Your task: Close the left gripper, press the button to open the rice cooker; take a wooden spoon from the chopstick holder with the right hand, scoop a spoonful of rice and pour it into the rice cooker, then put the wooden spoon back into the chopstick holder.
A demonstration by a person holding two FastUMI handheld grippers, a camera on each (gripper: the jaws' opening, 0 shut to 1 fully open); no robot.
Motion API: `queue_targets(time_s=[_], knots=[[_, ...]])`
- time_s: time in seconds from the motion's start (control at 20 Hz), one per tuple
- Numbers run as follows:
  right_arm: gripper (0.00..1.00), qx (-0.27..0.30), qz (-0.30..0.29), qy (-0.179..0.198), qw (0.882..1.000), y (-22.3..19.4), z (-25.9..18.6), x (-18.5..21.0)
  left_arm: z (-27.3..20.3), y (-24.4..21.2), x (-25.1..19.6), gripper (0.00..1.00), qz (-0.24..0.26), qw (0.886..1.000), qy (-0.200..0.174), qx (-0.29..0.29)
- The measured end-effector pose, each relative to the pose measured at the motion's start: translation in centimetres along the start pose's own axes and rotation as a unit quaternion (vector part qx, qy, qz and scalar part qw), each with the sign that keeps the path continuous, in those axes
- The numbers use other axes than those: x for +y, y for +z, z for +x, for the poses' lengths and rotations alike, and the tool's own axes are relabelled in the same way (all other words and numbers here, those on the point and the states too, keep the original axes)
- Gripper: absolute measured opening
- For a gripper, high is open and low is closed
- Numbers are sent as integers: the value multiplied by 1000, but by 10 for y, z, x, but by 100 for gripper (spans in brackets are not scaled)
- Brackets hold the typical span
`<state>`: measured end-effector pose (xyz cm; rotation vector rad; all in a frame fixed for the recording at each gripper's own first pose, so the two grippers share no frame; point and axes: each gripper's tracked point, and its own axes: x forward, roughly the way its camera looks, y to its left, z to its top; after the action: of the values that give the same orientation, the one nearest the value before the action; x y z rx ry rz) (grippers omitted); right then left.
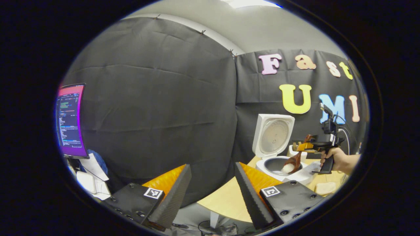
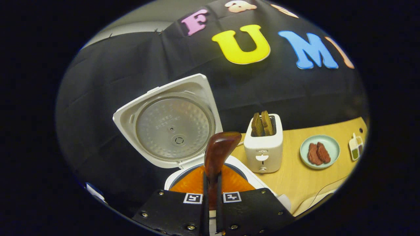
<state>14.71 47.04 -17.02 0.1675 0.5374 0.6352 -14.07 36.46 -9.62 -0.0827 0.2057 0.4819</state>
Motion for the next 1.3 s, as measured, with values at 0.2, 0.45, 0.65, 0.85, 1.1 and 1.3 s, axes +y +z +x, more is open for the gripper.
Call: queue_targets(time_s=[0.2, 0.45, 0.65, 0.85, 1.1, 1.3], knots=[[8, -11, -105, -4, 994, 7, -6, 11, -1, 1, 2, 97, -4, 1000, 4, -4], [8, -43, -244, -14, 969, 23, -22, 26, -2, 2, 2, 89, -10, 1000, 2, -8], [8, -84, -338, -21, 937, 40, -35, 40, -2, 4, 1, 89, -11, 1000, -5, -14], [8, -103, -356, -24, 929, 49, -46, 42, -1, 7, 0, 89, -13, 1000, -15, -21], [8, -96, -226, -14, 969, 71, -74, 20, -5, 18, -10, 89, -18, 999, -32, -29], [8, -98, -107, -5, 989, 93, -106, -9, 14, 28, -45, 97, -19, 998, -53, -37]])
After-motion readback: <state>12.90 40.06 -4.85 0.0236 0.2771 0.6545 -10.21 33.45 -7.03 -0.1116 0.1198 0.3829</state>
